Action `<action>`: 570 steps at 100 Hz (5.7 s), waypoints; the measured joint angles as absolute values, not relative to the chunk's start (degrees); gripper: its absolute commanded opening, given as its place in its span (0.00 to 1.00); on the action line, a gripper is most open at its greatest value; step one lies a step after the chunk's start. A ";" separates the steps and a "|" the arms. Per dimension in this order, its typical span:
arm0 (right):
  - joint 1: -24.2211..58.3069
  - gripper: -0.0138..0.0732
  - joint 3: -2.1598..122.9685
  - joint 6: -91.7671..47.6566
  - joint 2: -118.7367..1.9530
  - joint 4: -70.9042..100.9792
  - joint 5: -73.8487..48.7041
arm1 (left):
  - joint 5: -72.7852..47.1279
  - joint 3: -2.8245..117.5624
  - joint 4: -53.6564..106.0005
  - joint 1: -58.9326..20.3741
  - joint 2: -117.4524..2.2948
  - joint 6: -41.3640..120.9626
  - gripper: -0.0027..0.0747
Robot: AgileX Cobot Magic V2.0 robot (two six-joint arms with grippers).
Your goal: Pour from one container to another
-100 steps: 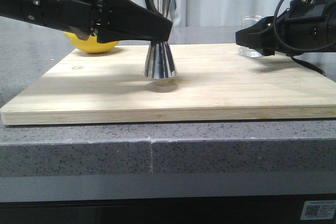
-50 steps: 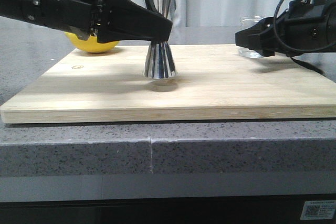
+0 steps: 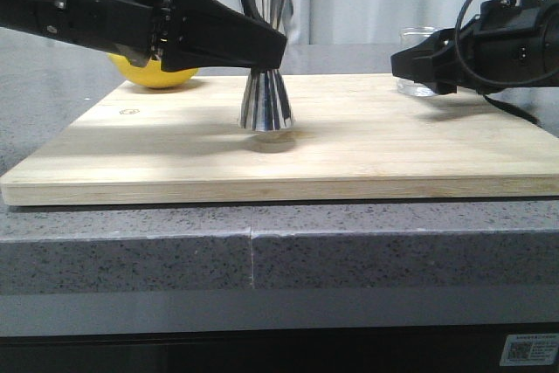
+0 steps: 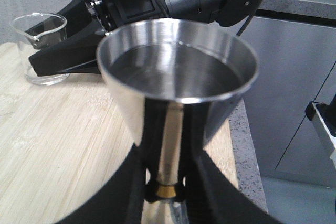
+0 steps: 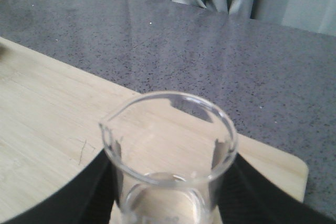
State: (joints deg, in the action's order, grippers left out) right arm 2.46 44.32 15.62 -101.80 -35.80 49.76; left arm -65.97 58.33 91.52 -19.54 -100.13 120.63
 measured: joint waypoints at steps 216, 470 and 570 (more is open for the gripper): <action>2.46 0.69 42.87 25.63 -91.42 -47.64 34.41 | -65.97 58.33 91.52 -19.54 -100.13 120.63 0.01; 2.46 0.69 42.20 39.91 -51.46 -56.39 23.11 | -60.26 58.33 99.38 -11.63 -100.13 124.93 0.01; 2.46 0.69 42.20 40.68 -51.46 -56.48 23.44 | -58.30 58.33 99.47 -11.26 -100.13 125.24 0.01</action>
State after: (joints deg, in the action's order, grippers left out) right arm 2.46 42.20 40.68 -51.46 -56.48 23.44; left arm -58.30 58.33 99.47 -11.26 -100.13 125.24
